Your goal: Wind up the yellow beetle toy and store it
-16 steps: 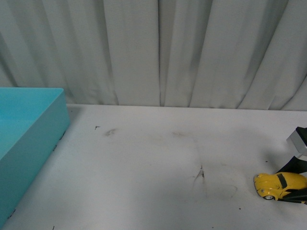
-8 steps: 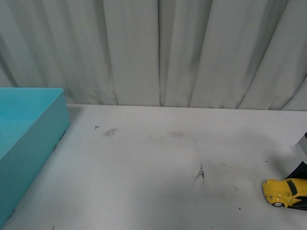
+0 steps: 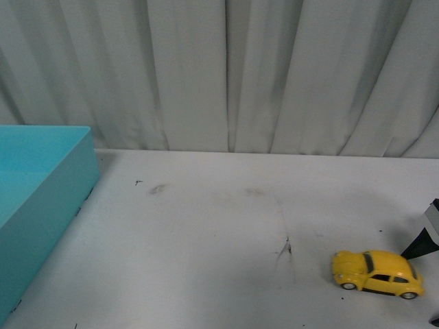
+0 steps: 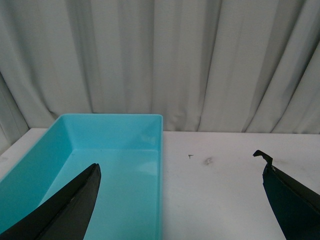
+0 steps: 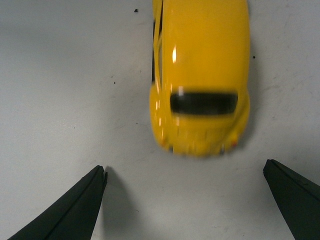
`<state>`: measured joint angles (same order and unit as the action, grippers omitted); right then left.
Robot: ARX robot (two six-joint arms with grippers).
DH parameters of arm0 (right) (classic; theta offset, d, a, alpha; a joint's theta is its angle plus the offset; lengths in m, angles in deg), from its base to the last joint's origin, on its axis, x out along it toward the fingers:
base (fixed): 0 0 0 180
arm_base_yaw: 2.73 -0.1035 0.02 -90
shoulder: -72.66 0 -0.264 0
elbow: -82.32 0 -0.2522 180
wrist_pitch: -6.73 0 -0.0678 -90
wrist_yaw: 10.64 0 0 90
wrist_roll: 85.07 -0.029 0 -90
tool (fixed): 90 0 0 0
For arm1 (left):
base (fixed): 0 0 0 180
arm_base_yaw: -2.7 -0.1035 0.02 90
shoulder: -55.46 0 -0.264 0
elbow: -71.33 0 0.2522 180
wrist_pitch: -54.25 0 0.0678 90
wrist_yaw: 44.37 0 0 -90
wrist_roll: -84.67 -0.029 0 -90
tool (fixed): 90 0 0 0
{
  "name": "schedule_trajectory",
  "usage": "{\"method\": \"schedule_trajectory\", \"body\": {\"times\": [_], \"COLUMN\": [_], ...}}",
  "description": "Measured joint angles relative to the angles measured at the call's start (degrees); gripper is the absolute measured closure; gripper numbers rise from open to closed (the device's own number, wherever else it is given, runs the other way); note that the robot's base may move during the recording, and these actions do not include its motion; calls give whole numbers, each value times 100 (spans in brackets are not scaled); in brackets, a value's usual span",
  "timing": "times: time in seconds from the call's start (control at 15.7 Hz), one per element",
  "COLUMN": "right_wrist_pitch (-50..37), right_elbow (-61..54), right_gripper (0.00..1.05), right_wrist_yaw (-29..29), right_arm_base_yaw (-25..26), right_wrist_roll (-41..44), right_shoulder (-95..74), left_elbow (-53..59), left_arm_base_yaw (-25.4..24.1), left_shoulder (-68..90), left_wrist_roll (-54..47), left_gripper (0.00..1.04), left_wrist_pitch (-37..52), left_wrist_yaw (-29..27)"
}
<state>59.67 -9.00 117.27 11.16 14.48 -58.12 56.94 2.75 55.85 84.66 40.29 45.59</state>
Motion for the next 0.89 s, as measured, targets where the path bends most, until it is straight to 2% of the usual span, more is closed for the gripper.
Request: {"method": "schedule_trajectory", "body": {"times": [0.57, 0.64, 0.77, 0.89], "right_wrist_pitch": [4, 109, 7, -323], "right_elbow": [0, 0, -2, 0], "right_gripper": [7, 7, 7, 7], "right_wrist_yaw": [57, 544, 981, 1700], "right_arm_base_yaw": [-4, -90, -208, -341], "right_wrist_roll": [-2, -2, -9, -295], "right_shoulder": [0, 7, 120, 402], "left_elbow": [0, 0, 0, 0], "left_arm_base_yaw": [0, 0, 0, 0], "left_shoulder": [0, 0, 0, 0], "left_wrist_roll": [0, 0, 0, 0], "left_gripper": [7, 7, 7, 7], "left_wrist_pitch": [0, 2, 2, 0], "left_wrist_yaw": [0, 0, 0, 0]}}
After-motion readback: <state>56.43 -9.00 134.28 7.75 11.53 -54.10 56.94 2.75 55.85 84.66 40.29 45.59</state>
